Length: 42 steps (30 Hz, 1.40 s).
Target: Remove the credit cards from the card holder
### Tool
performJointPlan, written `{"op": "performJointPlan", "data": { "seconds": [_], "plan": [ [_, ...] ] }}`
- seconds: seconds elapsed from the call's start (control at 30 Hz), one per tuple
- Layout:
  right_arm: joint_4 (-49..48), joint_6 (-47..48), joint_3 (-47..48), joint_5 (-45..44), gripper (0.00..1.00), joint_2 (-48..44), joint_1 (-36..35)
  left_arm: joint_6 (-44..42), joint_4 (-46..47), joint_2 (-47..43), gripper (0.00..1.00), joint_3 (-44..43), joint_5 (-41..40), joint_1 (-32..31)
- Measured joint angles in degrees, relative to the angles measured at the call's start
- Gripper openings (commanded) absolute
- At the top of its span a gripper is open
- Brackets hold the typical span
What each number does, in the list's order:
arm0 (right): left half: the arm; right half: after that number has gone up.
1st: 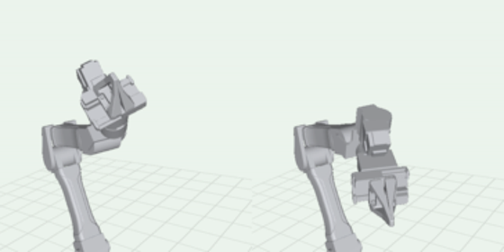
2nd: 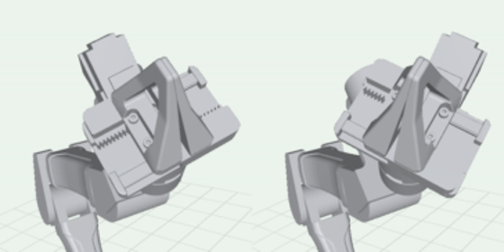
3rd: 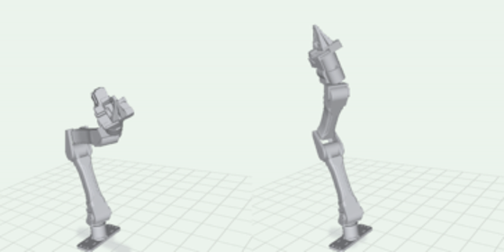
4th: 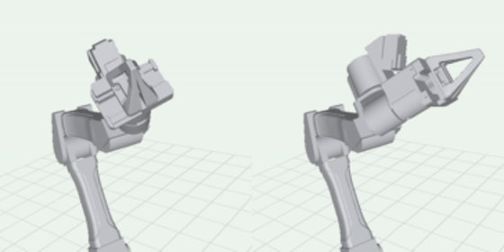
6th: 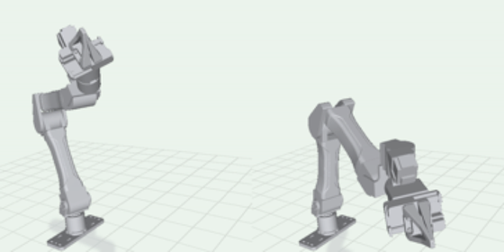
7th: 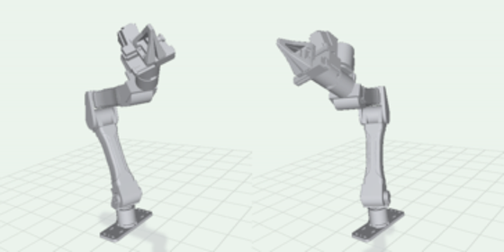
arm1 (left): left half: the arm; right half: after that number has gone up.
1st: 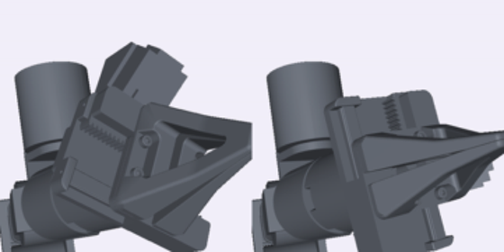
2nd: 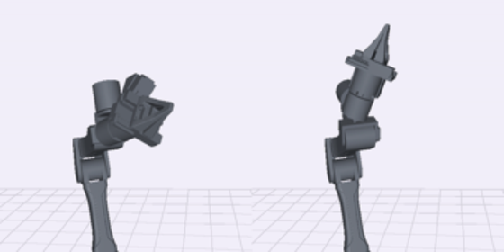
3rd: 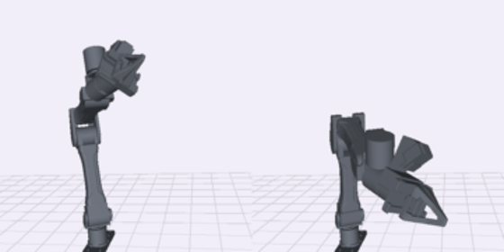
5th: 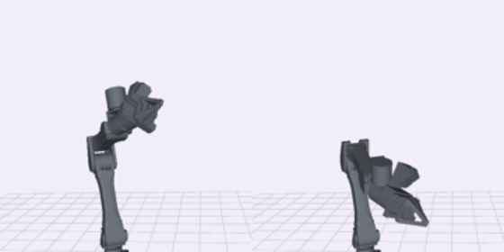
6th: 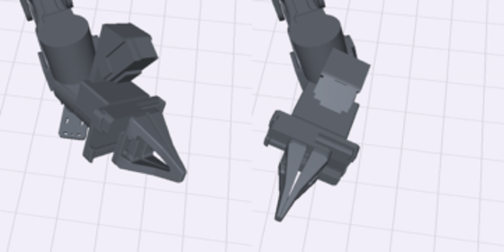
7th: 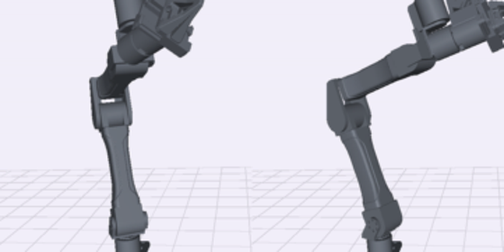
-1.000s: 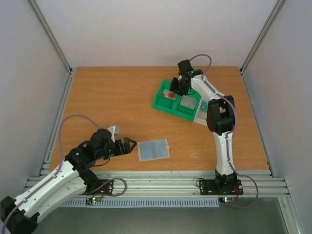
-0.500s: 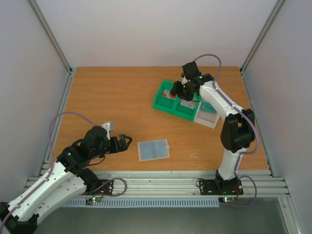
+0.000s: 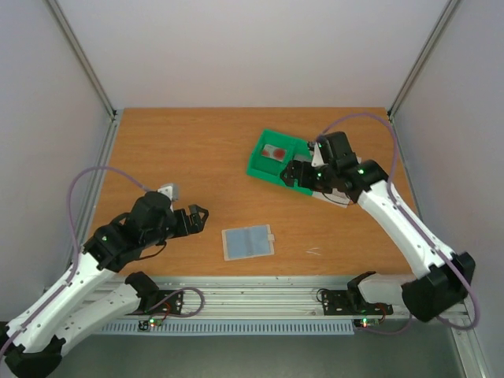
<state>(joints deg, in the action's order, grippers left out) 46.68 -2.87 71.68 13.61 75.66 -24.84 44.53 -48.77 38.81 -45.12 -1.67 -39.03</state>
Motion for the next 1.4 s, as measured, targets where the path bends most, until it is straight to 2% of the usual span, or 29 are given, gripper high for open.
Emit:
{"op": "performJointPlan", "data": {
  "seconds": [0.23, 0.47, 0.87, 1.4],
  "plan": [
    [4.0, 0.8, -5.6, -0.1, 0.98, -12.9, -0.2, -1.6, -0.7, 0.6, 0.99, -4.3, -0.3, 0.0],
    [6.5, 1.0, -9.0, 0.5, 0.99, -24.3, -0.2, -1.8, -0.6, -2.1, 0.99, -4.9, 0.0, 0.0],
    [6.4, -0.5, -18.8, 1.5, 0.98, -37.3, -0.2, -3.9, 2.9, -10.1, 0.99, -3.5, 0.8, 0.0],
    [5.2, -2.3, -19.8, 3.5, 0.98, -40.0, -0.2, -4.0, 3.2, -10.5, 0.99, 0.4, -1.8, 0.0]
  ]
}}
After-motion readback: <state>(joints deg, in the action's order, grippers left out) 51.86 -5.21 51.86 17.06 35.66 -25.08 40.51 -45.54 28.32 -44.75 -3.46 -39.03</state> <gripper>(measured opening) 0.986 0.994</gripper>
